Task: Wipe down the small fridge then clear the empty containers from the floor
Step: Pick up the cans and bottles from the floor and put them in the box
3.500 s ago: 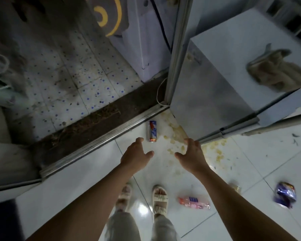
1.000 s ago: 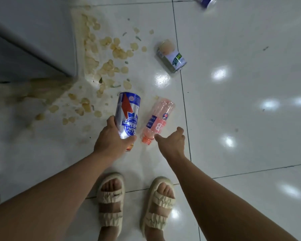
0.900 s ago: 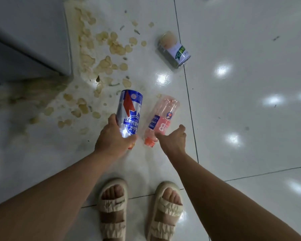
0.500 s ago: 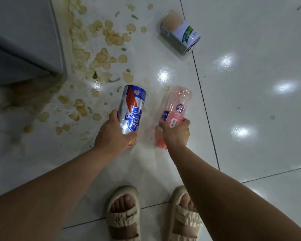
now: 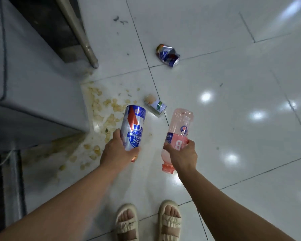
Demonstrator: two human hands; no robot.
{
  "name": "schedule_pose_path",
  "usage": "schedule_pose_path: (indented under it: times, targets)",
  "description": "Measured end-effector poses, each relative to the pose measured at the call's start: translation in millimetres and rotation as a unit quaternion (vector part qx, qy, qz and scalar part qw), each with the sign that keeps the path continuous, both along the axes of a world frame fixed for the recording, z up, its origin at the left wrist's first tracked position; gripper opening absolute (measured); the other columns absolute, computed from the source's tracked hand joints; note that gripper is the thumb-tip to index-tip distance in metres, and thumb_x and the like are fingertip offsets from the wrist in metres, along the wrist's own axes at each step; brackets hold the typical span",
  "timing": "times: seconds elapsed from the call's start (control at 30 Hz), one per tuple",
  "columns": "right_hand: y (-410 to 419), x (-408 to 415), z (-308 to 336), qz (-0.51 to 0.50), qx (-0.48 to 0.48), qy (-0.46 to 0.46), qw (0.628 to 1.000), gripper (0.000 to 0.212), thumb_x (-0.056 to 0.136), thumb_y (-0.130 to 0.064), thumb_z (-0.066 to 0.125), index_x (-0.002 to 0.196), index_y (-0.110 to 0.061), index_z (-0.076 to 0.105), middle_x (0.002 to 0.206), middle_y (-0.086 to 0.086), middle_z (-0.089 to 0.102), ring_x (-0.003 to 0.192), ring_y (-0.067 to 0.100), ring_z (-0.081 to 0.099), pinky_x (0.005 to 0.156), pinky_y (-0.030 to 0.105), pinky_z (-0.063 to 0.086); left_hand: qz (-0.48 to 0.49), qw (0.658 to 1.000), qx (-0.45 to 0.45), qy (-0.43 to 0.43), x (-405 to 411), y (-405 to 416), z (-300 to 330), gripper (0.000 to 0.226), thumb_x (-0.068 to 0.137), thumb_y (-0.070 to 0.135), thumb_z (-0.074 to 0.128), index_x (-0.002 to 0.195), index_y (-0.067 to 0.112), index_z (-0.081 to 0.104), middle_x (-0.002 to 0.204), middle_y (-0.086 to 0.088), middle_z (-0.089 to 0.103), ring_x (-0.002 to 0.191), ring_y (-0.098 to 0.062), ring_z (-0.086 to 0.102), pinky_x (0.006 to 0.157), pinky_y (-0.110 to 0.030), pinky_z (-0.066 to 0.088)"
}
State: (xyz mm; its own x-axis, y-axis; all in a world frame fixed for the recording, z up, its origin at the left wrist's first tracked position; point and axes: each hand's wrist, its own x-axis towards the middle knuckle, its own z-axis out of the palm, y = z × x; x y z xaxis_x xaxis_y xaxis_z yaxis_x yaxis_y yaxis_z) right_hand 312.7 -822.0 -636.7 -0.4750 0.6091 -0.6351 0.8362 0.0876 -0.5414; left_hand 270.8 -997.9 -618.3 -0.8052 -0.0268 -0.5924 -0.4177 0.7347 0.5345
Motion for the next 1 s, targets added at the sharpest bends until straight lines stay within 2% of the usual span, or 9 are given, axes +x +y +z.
schedule_pose_path:
  times: [0.07,0.2,0.4,0.53,0.63,0.7,0.93,1.0]
  targets:
    - [7,-8,53,0.001,0.002,0.018,1.000,0.074,0.068,-0.035,0.079,0.127,-0.014,0.040,0.117,0.008,0.059,0.102,0.027,0.060,0.089,0.043,0.051,0.007,1.000,0.015,0.014,-7,6,48,0.076,0.070,0.034,0.078,0.130,0.017,0.036,0.118,-0.003,0.059,0.094,-0.020,0.060,0.078,-0.031,0.051]
    - [16,-16,161,0.004,0.013,0.050,0.999,0.075,0.068,-0.035,0.079,0.128,-0.013,0.039,0.119,0.009,0.058,0.103,0.028,0.059,0.090,0.045,0.051,-0.001,0.998,0.041,0.047,-16,18,145,0.075,0.071,0.035,0.077,0.130,0.017,0.035,0.116,0.000,0.058,0.088,-0.014,0.056,0.070,-0.026,0.047]
    - [31,-4,311,0.005,0.037,0.101,0.994,0.072,0.067,-0.035,0.080,0.124,-0.014,0.040,0.114,0.006,0.060,0.097,0.026,0.061,0.085,0.042,0.053,-0.015,0.993,0.076,0.084,-18,27,280,0.068,0.071,0.036,0.077,0.124,0.019,0.038,0.108,0.001,0.058,0.089,-0.018,0.060,0.072,-0.028,0.050]
    - [48,11,395,-0.013,0.047,0.127,0.991,0.070,0.067,-0.034,0.080,0.122,-0.015,0.041,0.109,0.005,0.059,0.094,0.025,0.061,0.085,0.045,0.054,-0.036,0.989,0.097,0.105,-13,34,351,0.067,0.069,0.035,0.078,0.121,0.020,0.039,0.099,0.005,0.056,0.076,-0.010,0.058,0.060,-0.020,0.046]
    - [64,19,449,-0.033,0.064,0.155,0.985,0.071,0.065,-0.033,0.081,0.122,-0.015,0.042,0.105,0.003,0.057,0.091,0.024,0.061,0.083,0.044,0.054,-0.052,0.983,0.109,0.135,-14,47,400,0.068,0.069,0.035,0.078,0.124,0.021,0.040,0.097,0.005,0.057,0.069,0.004,0.052,0.051,-0.012,0.038]
    - [76,25,481,-0.049,0.077,0.175,0.980,0.071,0.064,-0.033,0.080,0.121,-0.015,0.043,0.105,0.002,0.058,0.089,0.023,0.061,0.081,0.043,0.055,-0.065,0.978,0.121,0.155,-16,61,430,0.072,0.070,0.036,0.077,0.129,0.021,0.038,0.096,0.006,0.055,0.067,0.006,0.050,0.049,-0.010,0.035]
    - [124,38,564,-0.101,0.090,0.235,0.963,0.070,0.062,-0.030,0.081,0.119,-0.015,0.045,0.107,0.004,0.060,0.091,0.023,0.062,0.081,0.041,0.055,-0.115,0.961,0.154,0.197,-22,116,511,0.074,0.072,0.038,0.077,0.131,0.019,0.037,0.100,0.006,0.053,0.077,-0.007,0.055,0.051,-0.011,0.037]
    - [143,43,579,-0.119,0.092,0.250,0.957,0.067,0.062,-0.029,0.081,0.117,-0.015,0.046,0.104,0.003,0.060,0.086,0.021,0.062,0.073,0.036,0.054,-0.129,0.957,0.157,0.206,-24,135,527,0.071,0.071,0.039,0.077,0.128,0.020,0.039,0.100,0.006,0.055,0.079,-0.010,0.056,0.056,-0.017,0.041]
